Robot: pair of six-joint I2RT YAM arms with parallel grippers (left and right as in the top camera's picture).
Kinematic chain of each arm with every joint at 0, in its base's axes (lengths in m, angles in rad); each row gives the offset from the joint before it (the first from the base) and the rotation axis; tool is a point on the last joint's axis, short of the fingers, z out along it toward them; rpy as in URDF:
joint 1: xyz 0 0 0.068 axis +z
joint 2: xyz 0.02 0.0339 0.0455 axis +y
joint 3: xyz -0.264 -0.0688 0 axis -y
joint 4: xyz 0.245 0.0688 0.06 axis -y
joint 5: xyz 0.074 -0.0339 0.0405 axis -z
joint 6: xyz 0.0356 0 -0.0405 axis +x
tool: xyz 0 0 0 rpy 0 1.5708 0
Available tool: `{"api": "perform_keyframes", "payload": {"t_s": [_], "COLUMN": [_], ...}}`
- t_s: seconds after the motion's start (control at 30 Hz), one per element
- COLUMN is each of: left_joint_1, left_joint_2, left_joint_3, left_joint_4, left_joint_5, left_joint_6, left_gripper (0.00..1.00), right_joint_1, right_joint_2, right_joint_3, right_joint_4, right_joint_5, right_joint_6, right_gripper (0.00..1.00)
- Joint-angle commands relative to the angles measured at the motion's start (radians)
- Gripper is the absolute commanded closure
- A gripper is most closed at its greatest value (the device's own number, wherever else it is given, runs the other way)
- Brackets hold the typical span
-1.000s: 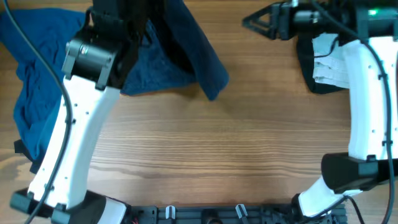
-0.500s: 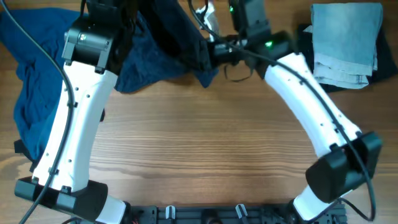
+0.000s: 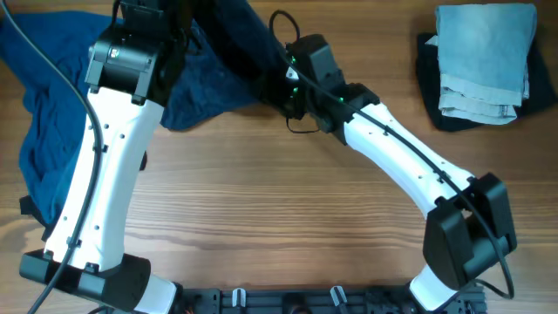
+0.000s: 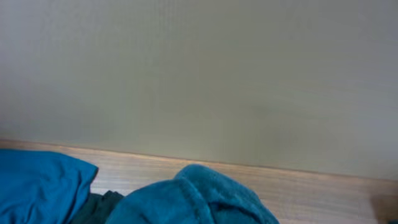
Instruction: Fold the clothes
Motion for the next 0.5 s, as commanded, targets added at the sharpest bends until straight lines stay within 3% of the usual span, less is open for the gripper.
{"api": "perform_keyframes", "payload": {"t_s": [0.0,0.1,0.27,0.47], "left_joint_1": [0.004,0.004,0.001,-0.001], "left_joint_2": [-0.040,-0.040,-0.042,-0.062], "left_joint_3": [0.015,0.015,0.015,0.015], "left_joint_4": [-0.002,-0.010,-0.017,-0.028], "left_joint_5": [-0.016,-0.016,-0.013,-0.012], "left_joint_6": [-0.012,-0.012,-0.013,-0.013], "left_gripper": [0.96,0.96,0.96,0.96], "right_joint_1": [-0.026,-0.038,-0.043,-0.042], "right_joint_2": [-0.012,-0.011,0.016,0.106], "right_joint_3": [-0.004,-0.004,-0.004,-0.004], "right_joint_4": [0.006,0.014,0.070,0.095], "right_joint_5": [0.109,0.139,0.163,0.127], "right_joint_6": [0.018,0.017,-0.009,-0.008], "right_gripper": [0.54,0.50,0.31,0.31]}}
